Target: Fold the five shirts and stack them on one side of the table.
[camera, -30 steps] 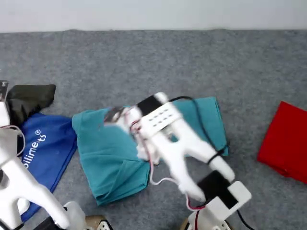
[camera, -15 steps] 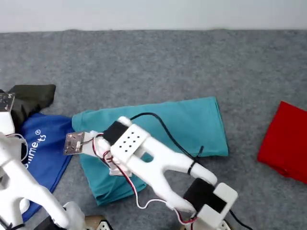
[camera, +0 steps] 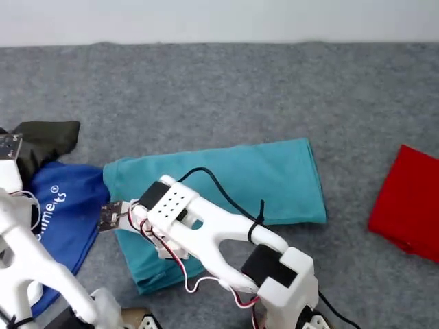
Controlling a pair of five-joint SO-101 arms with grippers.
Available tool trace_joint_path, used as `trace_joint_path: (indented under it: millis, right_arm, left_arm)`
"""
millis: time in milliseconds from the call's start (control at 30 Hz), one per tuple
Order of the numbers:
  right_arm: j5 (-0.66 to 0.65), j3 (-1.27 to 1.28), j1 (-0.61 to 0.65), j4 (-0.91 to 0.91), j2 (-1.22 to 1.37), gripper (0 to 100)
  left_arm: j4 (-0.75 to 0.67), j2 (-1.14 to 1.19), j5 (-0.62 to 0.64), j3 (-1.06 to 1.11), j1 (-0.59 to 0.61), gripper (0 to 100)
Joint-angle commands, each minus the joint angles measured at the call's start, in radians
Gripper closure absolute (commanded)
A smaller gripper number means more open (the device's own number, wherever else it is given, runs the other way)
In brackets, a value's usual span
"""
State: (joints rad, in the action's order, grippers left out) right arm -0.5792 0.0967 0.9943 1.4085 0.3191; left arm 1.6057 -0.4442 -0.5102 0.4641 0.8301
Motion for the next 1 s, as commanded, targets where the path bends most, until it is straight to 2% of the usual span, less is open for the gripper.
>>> trace_joint_path:
  millis: [0,267,700,967]
  right_arm:
    - [-0.003,-0.083,0.001,0.01,0.001,97.9]
    - [-0.002,-0.201,-0.076,0.039,0.007,98.8]
    - [0.043,-0.221,-0.34,0.028,0.013,98.8]
    - [0.051,-0.232,-0.344,0.027,0.09,98.8]
  left_arm:
    - [-0.015,-0.002,-0.002,-0.01,0.006,98]
    - [-0.041,0.0,-0.002,-0.01,0.005,98]
    - [-0.081,0.006,-0.002,-0.01,0.0,98]
    - [-0.087,0.006,-0.002,-0.01,0.0,98]
